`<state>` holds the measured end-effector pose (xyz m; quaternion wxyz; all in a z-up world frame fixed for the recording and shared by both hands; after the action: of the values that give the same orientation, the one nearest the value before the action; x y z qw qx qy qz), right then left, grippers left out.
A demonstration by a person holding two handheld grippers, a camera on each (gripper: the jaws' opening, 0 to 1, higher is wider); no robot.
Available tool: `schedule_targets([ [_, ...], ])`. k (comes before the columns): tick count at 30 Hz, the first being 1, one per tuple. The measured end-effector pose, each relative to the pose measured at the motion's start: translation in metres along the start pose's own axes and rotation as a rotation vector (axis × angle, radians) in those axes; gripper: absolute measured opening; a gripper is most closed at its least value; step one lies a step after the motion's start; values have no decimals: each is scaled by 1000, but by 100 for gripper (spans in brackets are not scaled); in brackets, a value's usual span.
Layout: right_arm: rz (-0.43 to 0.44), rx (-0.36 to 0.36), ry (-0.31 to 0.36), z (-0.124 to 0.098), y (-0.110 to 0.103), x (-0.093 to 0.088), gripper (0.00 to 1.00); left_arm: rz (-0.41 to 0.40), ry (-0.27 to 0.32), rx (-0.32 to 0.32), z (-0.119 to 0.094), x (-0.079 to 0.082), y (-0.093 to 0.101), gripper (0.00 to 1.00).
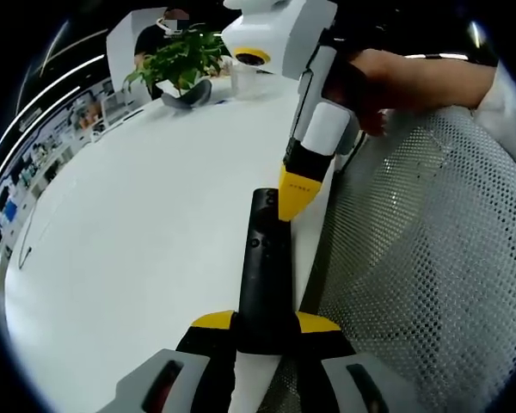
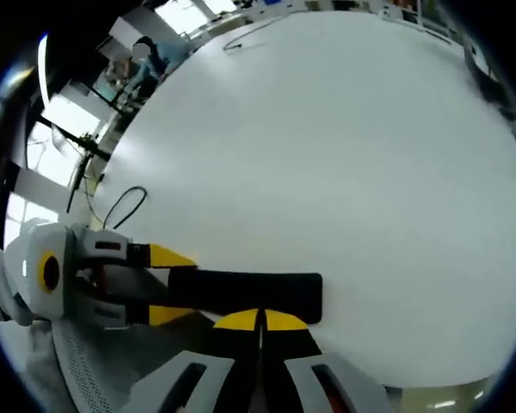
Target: Press the specified remote control buttons in sequence, fully releasing each button before pressing the next.
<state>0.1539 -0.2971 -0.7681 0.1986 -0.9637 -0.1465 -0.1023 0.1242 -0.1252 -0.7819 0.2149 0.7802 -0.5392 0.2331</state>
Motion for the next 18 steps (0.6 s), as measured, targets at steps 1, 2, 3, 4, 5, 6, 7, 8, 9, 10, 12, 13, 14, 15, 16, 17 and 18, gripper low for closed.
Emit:
schedule_targets([
  [1, 32, 22, 20, 0, -1, 1, 0, 1, 2, -1, 0, 0, 0, 24],
  [2, 41, 45, 33, -1, -2, 2, 0, 3, 3, -1, 0, 0, 0, 24],
  [3, 49, 80, 63, -3, -4, 5, 0, 4, 3, -1, 0, 0, 0, 24],
  [4, 55, 91, 82, -4, -5, 6, 0, 5, 3, -1, 0, 0, 0, 24],
  [5, 57, 86, 85, -6, -4, 5, 0, 5, 4, -2, 0, 0, 0, 24],
  [6, 55, 78, 87, -5, -4, 5, 0, 5, 5, -3, 0, 0, 0, 24],
  [7, 48, 70, 88, -4, -4, 5, 0, 5, 6, -3, 0, 0, 0, 24],
  [8, 25, 44, 86, -3, -4, 6, 0, 6, 5, -3, 0, 0, 0, 24],
  [9, 5, 23, 84, -2, -5, 5, 0, 6, 6, -3, 0, 0, 0, 24],
  [10, -17, 5, 83, -1, -6, 5, 0, 7, 6, -2, 0, 0, 0, 24],
  [12, -61, -23, 75, 4, -9, 5, 0, 8, 9, -3, 0, -1, 0, 24],
  [13, -76, -44, 52, 6, -8, 3, 0, 8, 10, -3, 0, -1, 0, 24],
  [14, -106, -42, 78, 5, -10, 6, 0, 8, 12, -4, 0, -1, 0, 24],
  [15, -91, -52, 68, 7, -11, 5, 0, 7, 17, -4, 0, -2, 0, 24],
  [16, -102, -59, 76, 5, -12, 4, 0, 8, 19, -5, 0, -2, 0, 24],
  [17, -101, -63, 73, 5, -13, 4, 0, 8, 22, -6, 0, -3, -1, 24],
  [18, -109, -71, 74, 5, -13, 5, 0, 8, 23, -7, 0, -3, -1, 24],
])
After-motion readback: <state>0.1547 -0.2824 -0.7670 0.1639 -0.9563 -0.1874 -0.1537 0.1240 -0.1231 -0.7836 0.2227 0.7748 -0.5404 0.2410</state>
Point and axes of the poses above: the point that each gripper's makers call its tool centre point, and the gripper's own axes: z roughly forward along the fingers, y roughly to its right, x roughly out of its top, the point moved 10 cm from there along -z, roughly backward along the fingers, and after that the axes turned 6 degrees about -x, right-handed, at the moved point
